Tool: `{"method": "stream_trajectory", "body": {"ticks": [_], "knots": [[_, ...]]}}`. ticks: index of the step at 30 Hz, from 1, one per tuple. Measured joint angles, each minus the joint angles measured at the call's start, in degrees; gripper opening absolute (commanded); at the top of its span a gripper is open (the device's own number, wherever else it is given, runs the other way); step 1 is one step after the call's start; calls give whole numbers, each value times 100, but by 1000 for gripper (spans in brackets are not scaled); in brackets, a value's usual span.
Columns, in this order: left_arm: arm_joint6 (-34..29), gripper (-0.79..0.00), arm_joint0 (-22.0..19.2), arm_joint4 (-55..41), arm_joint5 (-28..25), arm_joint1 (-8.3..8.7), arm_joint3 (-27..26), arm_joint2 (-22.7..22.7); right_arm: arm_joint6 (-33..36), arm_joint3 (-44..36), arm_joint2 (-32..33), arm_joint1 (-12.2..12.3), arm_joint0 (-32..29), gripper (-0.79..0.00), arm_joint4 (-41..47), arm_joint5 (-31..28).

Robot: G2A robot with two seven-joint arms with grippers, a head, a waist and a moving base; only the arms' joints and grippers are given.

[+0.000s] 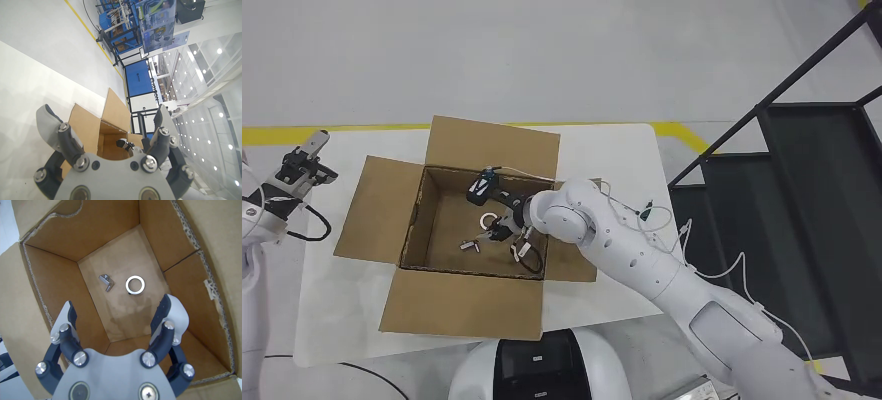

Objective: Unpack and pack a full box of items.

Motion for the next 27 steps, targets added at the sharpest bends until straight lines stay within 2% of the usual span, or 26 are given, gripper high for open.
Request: {"method": "stream_trajectory", "body": {"ticks": [8,11,20,22,23,24,26,27], "knots": [[0,0,0,0,0,0,0,0,0,0,0,0,0,0,0,0],[0,0,0,0,0,0,0,0,-59,57,-109,-23,67,0,-158,-204],[0,0,0,0,0,0,0,0,-558,1118,-700,-432,840,-6,-143,-469],[0,0,0,0,0,0,0,0,-586,1480,-886,-570,1029,-111,-123,-499],[0,0,0,0,0,0,0,0,-629,1627,-955,-632,1099,-249,-94,-512],[0,0,0,0,0,0,0,0,-689,1820,-1045,-713,1184,-311,-61,-546],[0,0,0,0,0,0,0,0,-768,2101,-1167,-833,1294,-409,-18,-599],[0,0,0,0,0,0,0,0,-834,2284,-1232,-909,1354,-413,18,-615]]}}
